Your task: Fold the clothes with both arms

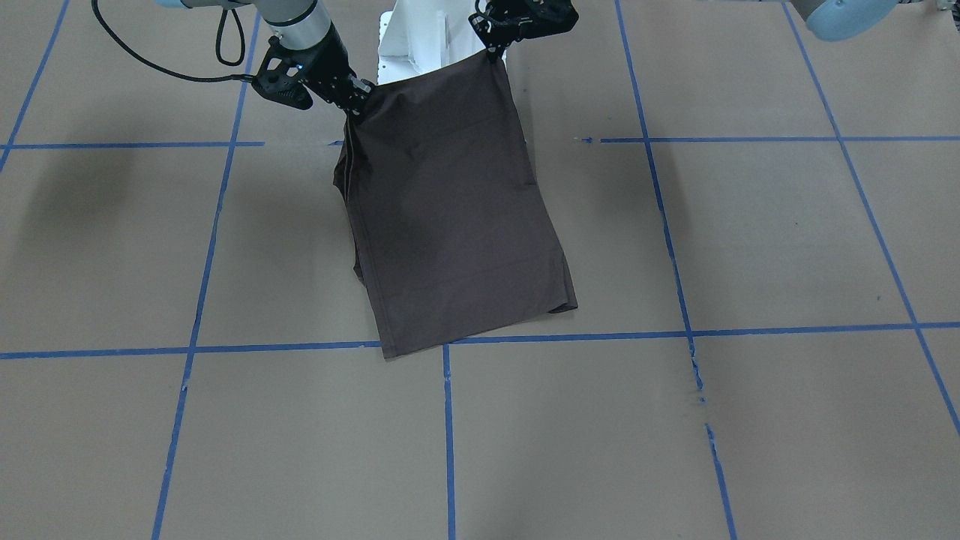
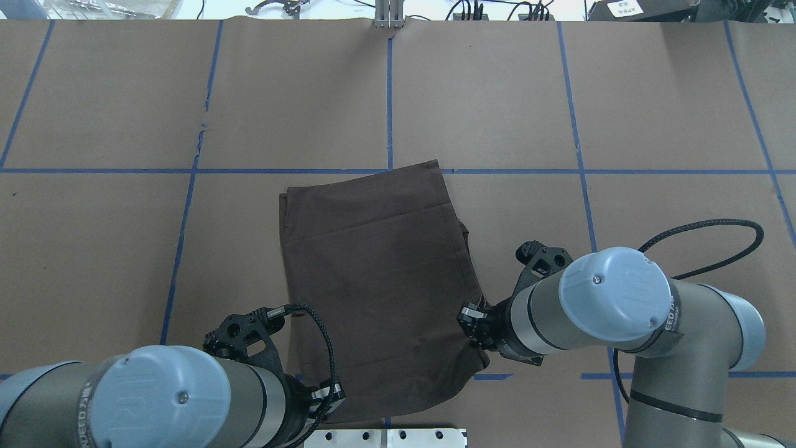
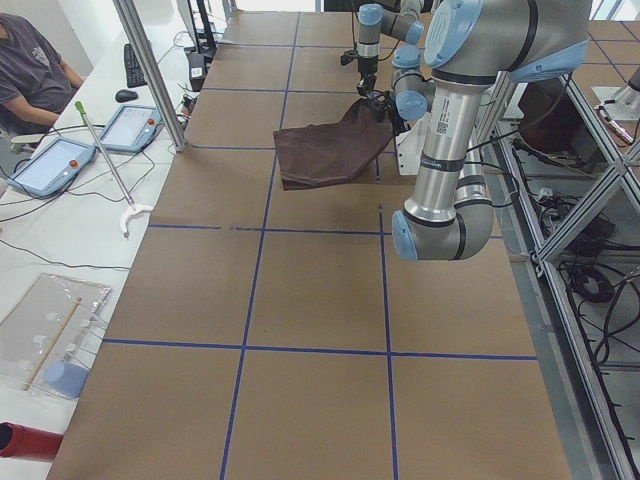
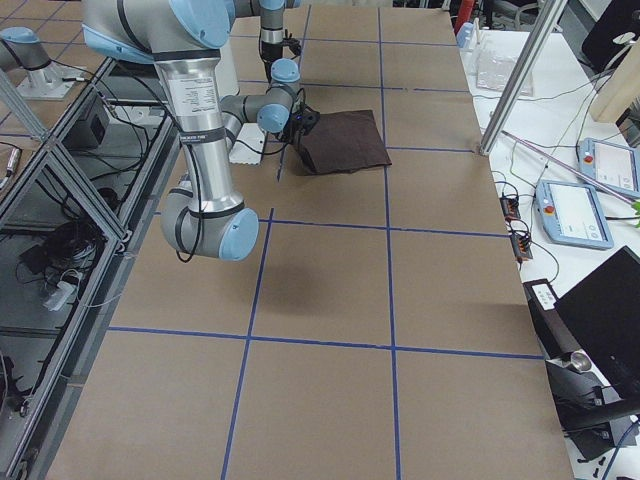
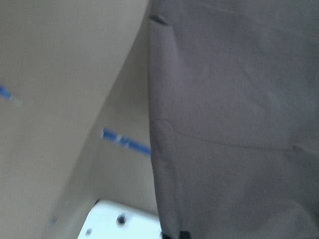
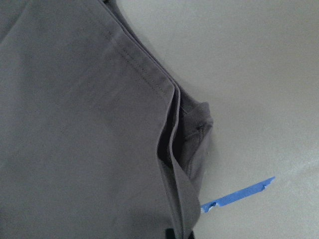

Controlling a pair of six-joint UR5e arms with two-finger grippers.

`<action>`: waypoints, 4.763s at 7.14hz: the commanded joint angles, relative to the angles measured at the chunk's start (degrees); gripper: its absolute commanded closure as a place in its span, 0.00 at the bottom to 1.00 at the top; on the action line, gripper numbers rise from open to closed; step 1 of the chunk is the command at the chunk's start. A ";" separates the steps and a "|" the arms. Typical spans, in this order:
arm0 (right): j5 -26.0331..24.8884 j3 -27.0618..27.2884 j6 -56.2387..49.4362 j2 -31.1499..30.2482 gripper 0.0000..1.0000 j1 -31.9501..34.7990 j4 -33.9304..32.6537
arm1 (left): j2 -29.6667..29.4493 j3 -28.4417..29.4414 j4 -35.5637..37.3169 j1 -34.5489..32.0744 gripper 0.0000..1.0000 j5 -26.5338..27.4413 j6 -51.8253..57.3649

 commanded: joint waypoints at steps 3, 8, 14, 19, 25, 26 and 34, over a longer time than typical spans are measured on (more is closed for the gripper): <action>0.39 -13.32 -6.09 11.83 1.00 11.40 0.53 | -1.18 4.30 -0.05 -13.94 1.00 -1.68 8.00; 3.03 -39.18 -6.19 27.06 1.00 18.82 10.82 | -4.08 20.37 -10.21 -24.61 1.00 -2.75 15.76; 13.46 -55.99 -6.80 32.43 0.00 29.01 20.92 | -7.42 41.51 -28.70 -34.90 0.00 -4.75 29.57; 18.22 -36.63 -52.61 14.57 0.00 43.91 0.96 | 2.39 36.14 -26.33 -56.72 0.00 -19.43 69.78; 24.76 -27.98 -113.59 -17.11 0.00 75.25 -12.30 | 22.79 38.70 -24.55 -81.66 0.00 -28.93 116.68; 24.74 -27.43 -112.55 -18.10 0.00 75.25 -12.30 | 23.94 39.39 -25.79 -81.75 0.00 -28.60 117.36; 31.60 -28.47 -112.45 -21.62 0.00 75.52 -10.28 | 24.92 36.85 -8.05 -81.49 0.00 -29.12 117.81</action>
